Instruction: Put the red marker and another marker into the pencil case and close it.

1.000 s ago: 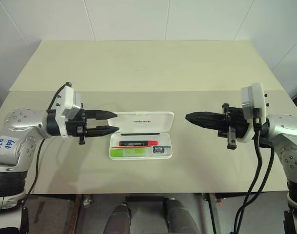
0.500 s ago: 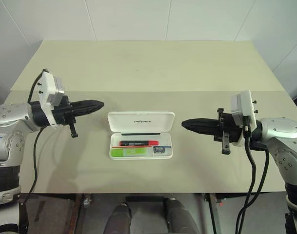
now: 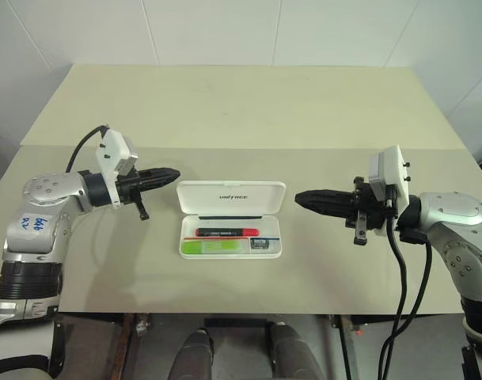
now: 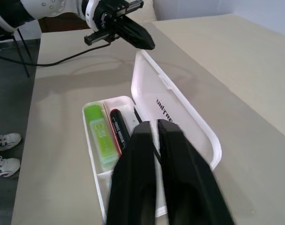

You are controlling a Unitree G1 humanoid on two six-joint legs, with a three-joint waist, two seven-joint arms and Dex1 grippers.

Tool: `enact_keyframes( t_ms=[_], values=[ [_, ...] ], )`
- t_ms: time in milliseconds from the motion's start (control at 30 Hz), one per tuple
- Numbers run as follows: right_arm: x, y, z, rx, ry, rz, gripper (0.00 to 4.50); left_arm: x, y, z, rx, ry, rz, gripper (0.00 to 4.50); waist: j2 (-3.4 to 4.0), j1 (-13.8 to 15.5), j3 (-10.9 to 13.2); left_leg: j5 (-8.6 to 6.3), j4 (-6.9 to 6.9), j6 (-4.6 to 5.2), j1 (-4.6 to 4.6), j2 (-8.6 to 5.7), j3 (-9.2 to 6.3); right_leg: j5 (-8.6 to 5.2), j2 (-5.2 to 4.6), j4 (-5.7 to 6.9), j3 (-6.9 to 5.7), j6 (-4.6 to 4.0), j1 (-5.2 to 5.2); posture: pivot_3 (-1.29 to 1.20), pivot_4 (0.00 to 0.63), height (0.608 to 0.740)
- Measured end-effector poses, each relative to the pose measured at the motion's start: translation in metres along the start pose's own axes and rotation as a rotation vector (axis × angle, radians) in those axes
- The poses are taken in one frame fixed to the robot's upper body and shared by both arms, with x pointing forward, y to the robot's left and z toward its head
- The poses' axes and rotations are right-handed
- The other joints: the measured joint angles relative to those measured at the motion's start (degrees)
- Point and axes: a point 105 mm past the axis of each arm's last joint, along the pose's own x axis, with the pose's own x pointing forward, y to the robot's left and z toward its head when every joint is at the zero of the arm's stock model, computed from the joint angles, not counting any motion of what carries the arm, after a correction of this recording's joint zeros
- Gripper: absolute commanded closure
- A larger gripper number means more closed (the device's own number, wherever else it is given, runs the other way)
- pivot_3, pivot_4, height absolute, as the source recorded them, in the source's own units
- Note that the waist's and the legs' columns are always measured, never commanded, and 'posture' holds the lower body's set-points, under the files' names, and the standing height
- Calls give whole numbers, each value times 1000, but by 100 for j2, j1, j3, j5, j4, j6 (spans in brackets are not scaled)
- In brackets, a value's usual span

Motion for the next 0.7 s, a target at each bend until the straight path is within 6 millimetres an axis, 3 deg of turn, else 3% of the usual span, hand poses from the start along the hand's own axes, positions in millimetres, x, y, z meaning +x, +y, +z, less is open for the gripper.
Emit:
enact_keyframes(
  t_ms=[267,300,700],
  values=[
    [-1,1,-2,8,6,-2,231,4,5,5,15,-21,15,4500,0,-4,0,0,0,0,0,0,0,0,0,0,0,0,0,0,150,740],
    [-1,1,-2,8,6,-1,52,5,5,3,8,-23,14,4500,0,-1,0,0,0,0,0,0,0,0,0,1,0,0,0,0,150,740],
    [-1,-1,2,-51,-6,-13,52,21,-11,-6,-2,8,-126,4500,0,-2,0,0,0,0,-1,0,0,0,0,0,0,1,0,0,150,740]
  ],
)
